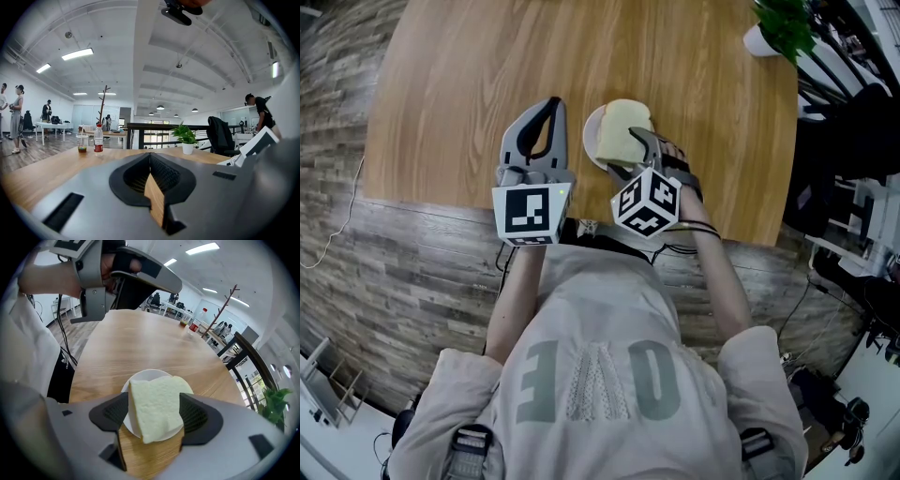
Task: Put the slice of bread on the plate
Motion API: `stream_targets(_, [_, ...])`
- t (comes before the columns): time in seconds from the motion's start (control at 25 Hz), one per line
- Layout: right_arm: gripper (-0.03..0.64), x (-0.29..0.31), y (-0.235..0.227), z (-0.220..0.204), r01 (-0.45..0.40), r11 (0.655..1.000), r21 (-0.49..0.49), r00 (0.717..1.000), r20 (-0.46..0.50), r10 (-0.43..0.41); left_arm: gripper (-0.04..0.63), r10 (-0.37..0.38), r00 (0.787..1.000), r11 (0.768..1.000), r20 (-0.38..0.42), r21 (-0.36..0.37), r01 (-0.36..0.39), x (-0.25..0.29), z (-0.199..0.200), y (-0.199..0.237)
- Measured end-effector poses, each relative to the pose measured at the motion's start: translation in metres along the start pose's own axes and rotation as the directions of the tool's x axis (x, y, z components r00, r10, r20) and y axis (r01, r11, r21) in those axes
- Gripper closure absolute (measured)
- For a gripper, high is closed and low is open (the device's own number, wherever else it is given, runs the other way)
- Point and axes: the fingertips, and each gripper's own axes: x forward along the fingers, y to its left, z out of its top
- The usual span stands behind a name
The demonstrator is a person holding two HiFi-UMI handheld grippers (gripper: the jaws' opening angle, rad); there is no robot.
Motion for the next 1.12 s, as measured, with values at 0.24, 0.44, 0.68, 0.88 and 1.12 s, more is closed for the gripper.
stream_targets(0.24, [0.301, -0.021, -0.018, 0.014, 0.042, 0.999, 0.000, 0.998, 0.043, -0.042, 0.588, -0.009, 1.000, 1.000, 0.018, 0.000, 0.009, 0.005, 0.006, -0.002])
stream_targets(0.44, [0.301, -0.050, -0.046, 0.038, 0.109, 0.993, 0.053, 0.985, 0.126, -0.115, 0.588, -0.015, 0.999, 1.000, 0.045, 0.013, 0.015, 0.007, 0.022, -0.004])
stream_targets(0.68, [0.301, -0.089, -0.073, 0.071, 0.157, 0.976, 0.151, 0.945, 0.263, -0.193, 0.588, -0.044, 0.995, 0.991, 0.084, 0.127, 0.033, 0.009, 0.047, -0.016])
stream_targets(0.88, [0.301, -0.127, -0.082, 0.103, 0.080, 0.951, 0.299, 0.881, 0.424, -0.208, 0.588, -0.050, 0.991, 0.990, 0.125, 0.137, 0.033, 0.006, 0.074, -0.019])
stream_targets(1.12, [0.302, -0.168, -0.099, 0.122, -0.032, 0.879, 0.475, 0.768, 0.575, -0.283, 0.588, -0.049, 0.977, 0.991, 0.205, 0.133, 0.022, 0.000, 0.111, -0.021])
